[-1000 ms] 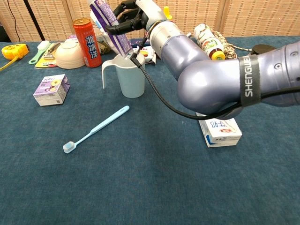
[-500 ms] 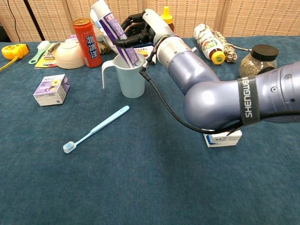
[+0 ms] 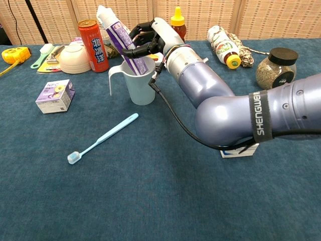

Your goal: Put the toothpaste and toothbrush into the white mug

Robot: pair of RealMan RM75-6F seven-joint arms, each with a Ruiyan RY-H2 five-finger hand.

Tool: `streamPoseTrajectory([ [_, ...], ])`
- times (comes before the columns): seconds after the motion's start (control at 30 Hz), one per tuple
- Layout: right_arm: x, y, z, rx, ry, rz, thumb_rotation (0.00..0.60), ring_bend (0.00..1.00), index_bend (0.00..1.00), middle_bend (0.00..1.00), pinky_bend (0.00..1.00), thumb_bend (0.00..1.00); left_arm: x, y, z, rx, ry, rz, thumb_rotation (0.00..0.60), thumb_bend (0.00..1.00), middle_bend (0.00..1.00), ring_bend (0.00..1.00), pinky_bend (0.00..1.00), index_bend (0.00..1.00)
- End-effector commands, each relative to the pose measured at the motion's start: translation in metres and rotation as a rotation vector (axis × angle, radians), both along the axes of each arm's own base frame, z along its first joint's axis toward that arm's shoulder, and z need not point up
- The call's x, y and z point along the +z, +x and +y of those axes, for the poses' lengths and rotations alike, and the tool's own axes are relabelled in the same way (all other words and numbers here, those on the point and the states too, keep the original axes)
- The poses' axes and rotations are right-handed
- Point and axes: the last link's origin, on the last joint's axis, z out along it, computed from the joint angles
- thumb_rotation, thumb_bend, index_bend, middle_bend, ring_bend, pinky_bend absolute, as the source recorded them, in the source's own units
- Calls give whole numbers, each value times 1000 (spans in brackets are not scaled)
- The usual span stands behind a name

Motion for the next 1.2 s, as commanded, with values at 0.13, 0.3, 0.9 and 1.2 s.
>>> streamPoseTrajectory([
  [0.13, -1, 0, -4, -15, 0, 11, 600, 227, 568, 494, 217, 573, 0, 0, 0, 0, -5, 0, 600, 16, 0, 0, 0, 0],
  [0.3, 1, -3, -6, -4, 2, 10, 600, 199, 513, 432, 195, 573, 0, 0, 0, 0, -5, -3, 600, 16, 0, 0, 0, 0],
  [0.9, 7, -7, 2, 65, -32, -11, 600, 121, 356, 300, 153, 574, 1, 0, -2, -9, -14, -8, 600, 17, 0, 0, 0, 0],
  [1.2, 23, -11, 5, 99, -70, -9, 600, 91, 292, 252, 140, 573, 1, 2, -5, -22, -21, -9, 600, 17, 0, 0, 0, 0],
])
